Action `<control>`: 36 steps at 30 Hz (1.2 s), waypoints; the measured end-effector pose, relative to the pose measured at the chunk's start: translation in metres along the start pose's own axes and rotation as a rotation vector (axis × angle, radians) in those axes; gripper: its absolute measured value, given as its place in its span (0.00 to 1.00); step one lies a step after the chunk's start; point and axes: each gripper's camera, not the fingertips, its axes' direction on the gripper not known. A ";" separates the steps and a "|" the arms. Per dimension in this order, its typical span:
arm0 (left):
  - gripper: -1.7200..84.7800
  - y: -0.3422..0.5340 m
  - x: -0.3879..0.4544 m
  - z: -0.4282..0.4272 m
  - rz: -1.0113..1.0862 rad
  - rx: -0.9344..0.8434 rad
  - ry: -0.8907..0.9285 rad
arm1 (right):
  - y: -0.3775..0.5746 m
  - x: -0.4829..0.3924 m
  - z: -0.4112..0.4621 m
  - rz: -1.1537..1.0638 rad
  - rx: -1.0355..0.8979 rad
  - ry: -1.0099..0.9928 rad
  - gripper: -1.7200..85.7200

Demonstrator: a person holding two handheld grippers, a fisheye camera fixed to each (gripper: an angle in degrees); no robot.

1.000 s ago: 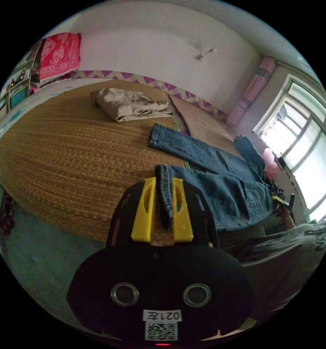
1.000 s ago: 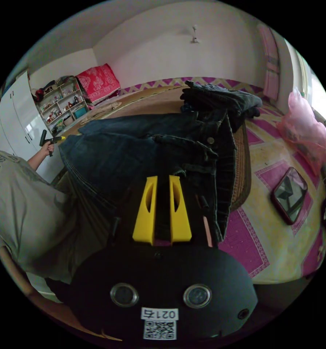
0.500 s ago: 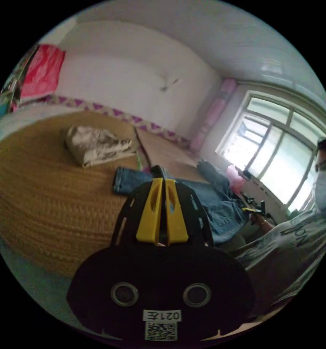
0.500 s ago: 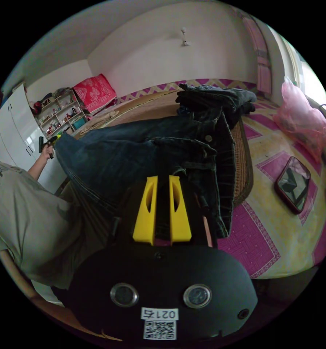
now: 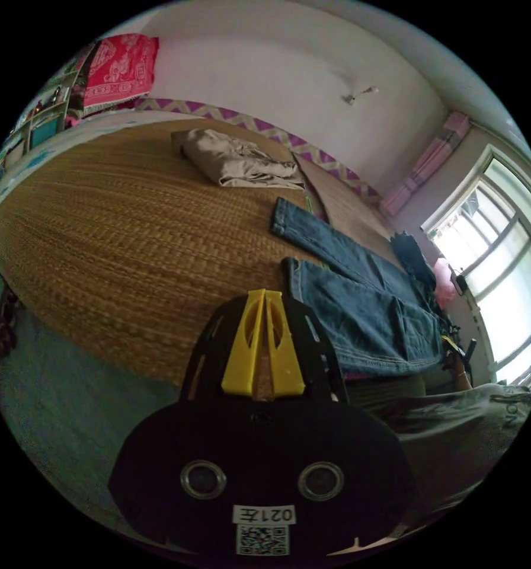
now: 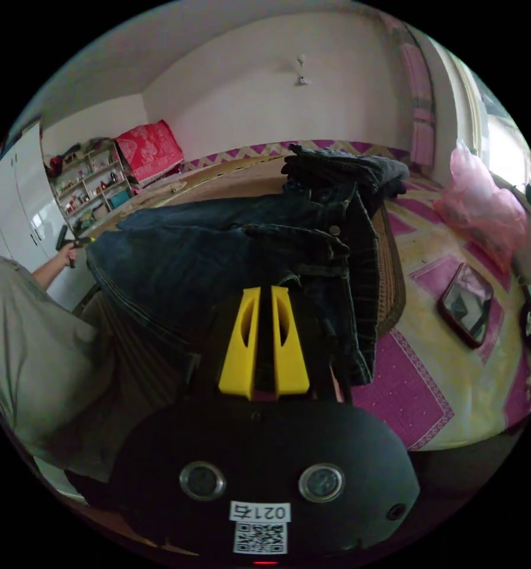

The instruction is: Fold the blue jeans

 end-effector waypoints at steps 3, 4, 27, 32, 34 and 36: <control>0.08 0.017 0.031 -0.025 0.065 0.045 -0.090 | -0.005 -0.022 0.009 -0.061 -0.031 0.129 0.06; 0.12 0.025 0.048 -0.030 0.103 0.043 -0.136 | -0.008 -0.030 0.012 -0.069 -0.043 0.182 0.05; 0.09 0.107 0.045 -0.038 -0.373 0.171 0.067 | 0.034 0.030 -0.123 0.798 0.288 0.158 0.13; 0.08 0.104 0.022 -0.031 -0.434 0.171 0.122 | 0.059 0.067 -0.126 0.984 0.310 -0.074 0.14; 0.07 0.104 0.014 -0.030 -0.447 0.175 0.131 | 0.066 0.085 -0.124 1.054 0.351 -0.192 0.14; 0.06 0.103 0.011 -0.030 -0.443 0.170 0.126 | 0.065 0.095 -0.125 1.086 0.377 -0.232 0.14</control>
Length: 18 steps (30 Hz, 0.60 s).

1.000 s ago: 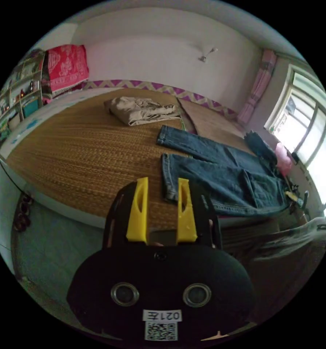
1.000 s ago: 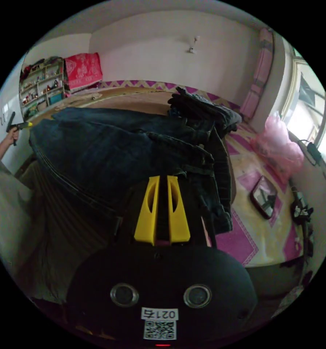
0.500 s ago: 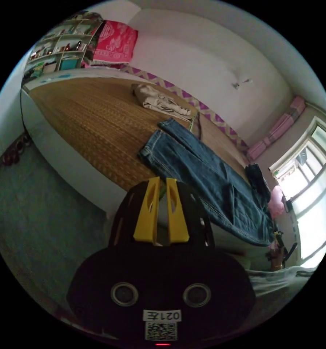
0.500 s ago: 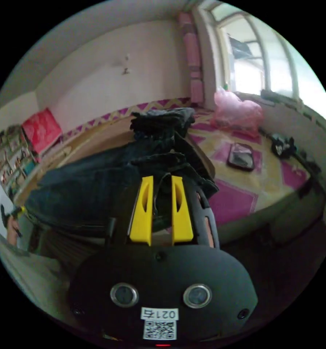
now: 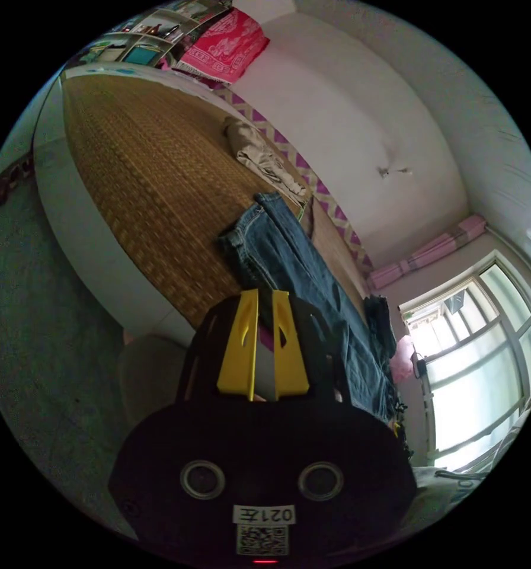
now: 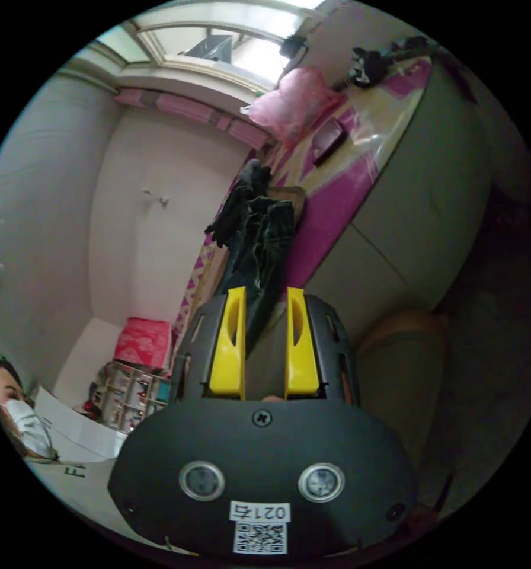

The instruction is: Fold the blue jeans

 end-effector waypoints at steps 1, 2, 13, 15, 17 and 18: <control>0.06 -0.001 -0.002 -0.001 -0.004 0.002 0.001 | -0.007 0.000 0.001 0.012 0.009 -0.013 0.14; 0.06 -0.002 -0.002 -0.001 -0.006 0.002 0.001 | -0.011 0.000 0.001 0.013 0.012 -0.022 0.14; 0.07 -0.013 -0.019 -0.005 -0.040 -0.015 0.004 | -0.076 -0.004 0.010 0.106 -0.006 -0.005 0.13; 0.08 -0.015 -0.021 -0.005 -0.049 -0.026 0.021 | -0.080 -0.006 0.010 0.106 -0.005 0.004 0.13; 0.08 -0.018 -0.023 -0.004 -0.056 -0.035 0.028 | -0.084 -0.007 0.010 0.109 -0.005 0.003 0.13; 0.08 -0.020 -0.024 -0.002 -0.061 -0.041 0.027 | -0.087 -0.008 0.011 0.107 -0.010 0.002 0.13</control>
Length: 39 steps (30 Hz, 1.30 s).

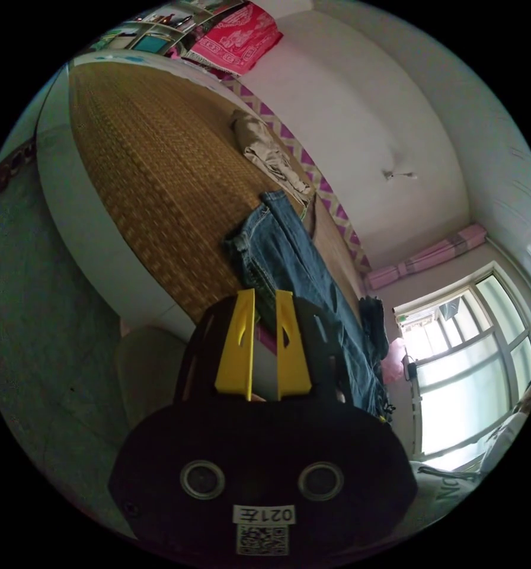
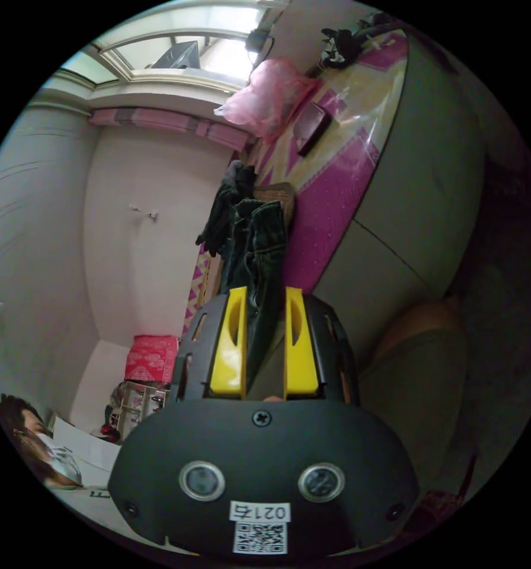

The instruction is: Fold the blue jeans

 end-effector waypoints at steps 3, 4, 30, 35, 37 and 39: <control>0.09 -0.007 0.002 0.008 -0.004 -0.012 0.000 | -0.008 -0.004 0.006 0.000 -0.011 -0.009 0.12; 0.09 -0.009 0.005 0.012 0.000 -0.016 -0.003 | -0.011 -0.006 0.009 -0.003 -0.019 -0.011 0.12; 0.03 -0.203 0.174 0.170 0.213 -0.194 -0.150 | -0.150 -0.102 0.196 0.011 -0.279 -0.187 0.06; 0.03 -0.221 0.132 0.253 0.129 -0.219 -0.240 | -0.152 -0.071 0.263 0.029 -0.274 -0.104 0.10; 0.04 -0.212 0.120 0.234 0.157 -0.139 -0.179 | -0.136 -0.065 0.254 0.003 -0.247 -0.173 0.09; 0.06 -0.199 0.119 0.221 0.232 -0.159 -0.184 | -0.115 -0.077 0.247 -0.126 -0.275 -0.152 0.09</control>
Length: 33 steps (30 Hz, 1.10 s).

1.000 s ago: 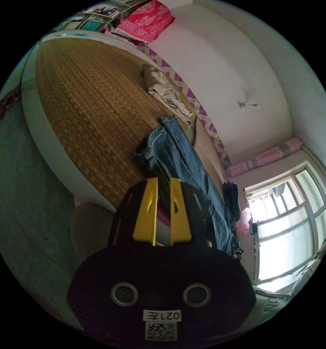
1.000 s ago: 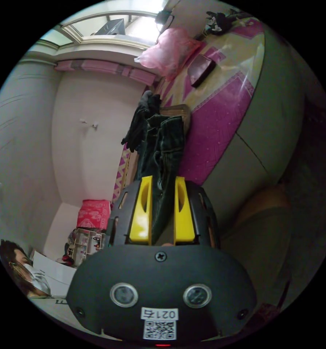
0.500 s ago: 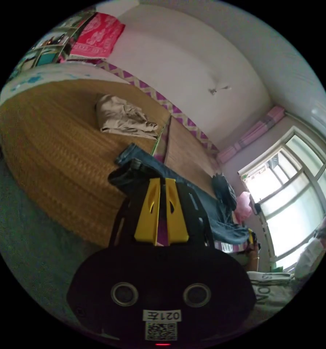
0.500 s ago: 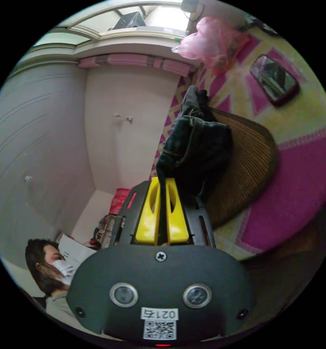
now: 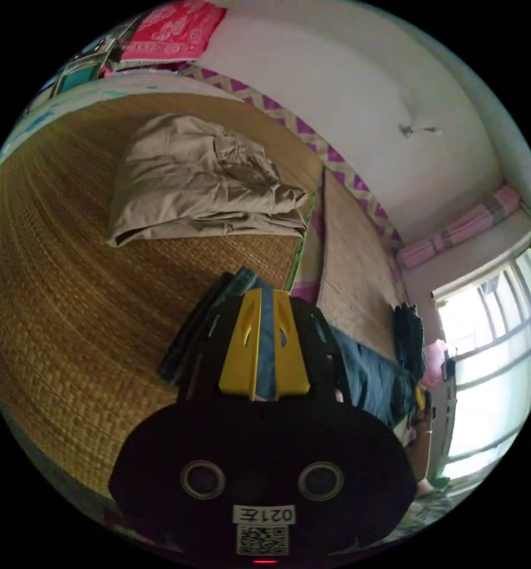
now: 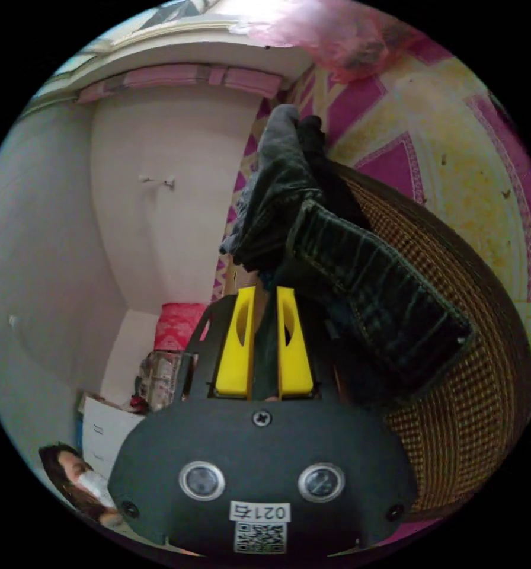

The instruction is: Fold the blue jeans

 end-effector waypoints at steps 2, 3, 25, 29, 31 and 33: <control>0.07 0.020 0.007 -0.008 0.083 -0.014 -0.039 | 0.027 -0.024 0.015 -0.168 -0.110 0.045 0.09; 0.08 0.033 0.014 -0.011 0.131 -0.022 -0.065 | 0.052 -0.042 0.033 -0.291 -0.197 0.049 0.09; 0.09 0.112 -0.038 -0.049 -0.006 0.027 -0.076 | 0.341 -0.059 0.185 -0.948 -0.507 0.437 0.03; 0.15 0.115 -0.059 -0.039 -0.164 0.001 0.057 | 0.336 -0.047 0.178 -0.854 -0.482 0.383 0.02; 0.14 0.110 -0.068 -0.034 -0.228 0.019 0.054 | 0.333 -0.041 0.171 -0.815 -0.489 0.310 0.01; 0.12 0.105 -0.075 -0.030 -0.275 0.025 0.065 | 0.330 -0.035 0.165 -0.775 -0.499 0.255 0.01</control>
